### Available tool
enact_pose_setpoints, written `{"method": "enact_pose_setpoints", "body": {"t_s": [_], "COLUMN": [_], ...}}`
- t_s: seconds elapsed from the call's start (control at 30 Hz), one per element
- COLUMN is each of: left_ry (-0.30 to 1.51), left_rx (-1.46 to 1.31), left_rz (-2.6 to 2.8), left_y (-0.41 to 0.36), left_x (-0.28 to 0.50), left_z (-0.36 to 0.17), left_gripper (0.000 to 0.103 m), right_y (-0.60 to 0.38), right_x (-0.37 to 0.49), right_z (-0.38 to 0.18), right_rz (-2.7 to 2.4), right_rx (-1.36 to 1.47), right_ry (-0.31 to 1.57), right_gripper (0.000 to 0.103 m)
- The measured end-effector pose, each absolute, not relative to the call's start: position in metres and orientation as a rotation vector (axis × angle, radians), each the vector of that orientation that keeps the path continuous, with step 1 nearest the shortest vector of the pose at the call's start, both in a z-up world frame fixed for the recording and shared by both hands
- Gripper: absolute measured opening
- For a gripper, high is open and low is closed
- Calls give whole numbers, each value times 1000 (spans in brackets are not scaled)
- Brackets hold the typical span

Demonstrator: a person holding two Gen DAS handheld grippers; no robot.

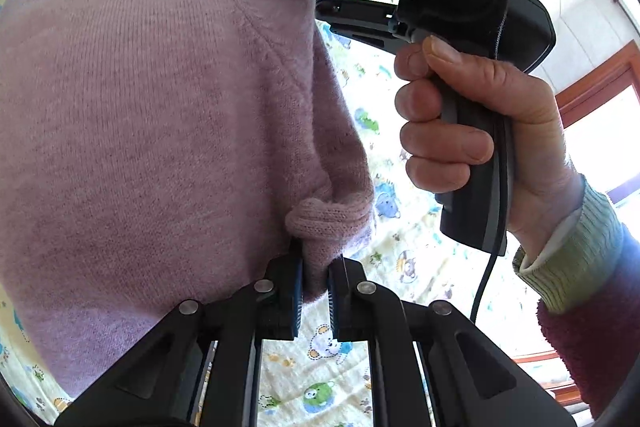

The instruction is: Fold small clothes

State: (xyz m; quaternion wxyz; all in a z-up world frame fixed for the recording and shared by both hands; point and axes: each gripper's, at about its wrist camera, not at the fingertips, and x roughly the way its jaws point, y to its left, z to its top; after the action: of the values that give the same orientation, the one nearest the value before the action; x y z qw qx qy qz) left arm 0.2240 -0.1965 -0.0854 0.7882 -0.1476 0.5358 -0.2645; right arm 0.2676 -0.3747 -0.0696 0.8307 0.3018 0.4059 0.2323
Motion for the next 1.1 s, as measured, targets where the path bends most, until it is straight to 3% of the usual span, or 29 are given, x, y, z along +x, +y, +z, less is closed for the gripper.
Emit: {"method": "enact_pose_setpoints", "body": {"t_s": [0.2, 0.3, 0.43, 0.63, 0.8, 0.97, 1.07, 1.1], "left_ry": [1160, 1165, 1164, 1148, 1125, 1132, 1179, 1192], "left_rx": [-295, -295, -316, -340, -386, -491, -510, -511], "left_rz": [-560, -568, -588, -566, -431, -291, -229, -217], "left_y": [-215, -217, -209, -175, -117, -57, -42, -40], "left_x": [222, 218, 204, 171, 167, 189, 220, 229], "left_z": [-87, -82, -70, -57, -58, -67, -83, -88], "left_gripper": [11, 24, 49, 53, 66, 77, 77, 77], "right_y": [-372, -374, -383, -388, -368, -351, -346, -345], "right_x": [269, 266, 248, 198, 167, 162, 166, 166], "right_z": [-78, -74, -62, -52, -60, -80, -88, -88], "right_rz": [468, 440, 393, 397, 413, 387, 382, 389], "right_rx": [656, 673, 676, 721, 684, 642, 642, 642], "right_ry": [862, 861, 821, 773, 816, 874, 875, 871], "right_gripper": [18, 27, 37, 37, 37, 37, 37, 24]}}
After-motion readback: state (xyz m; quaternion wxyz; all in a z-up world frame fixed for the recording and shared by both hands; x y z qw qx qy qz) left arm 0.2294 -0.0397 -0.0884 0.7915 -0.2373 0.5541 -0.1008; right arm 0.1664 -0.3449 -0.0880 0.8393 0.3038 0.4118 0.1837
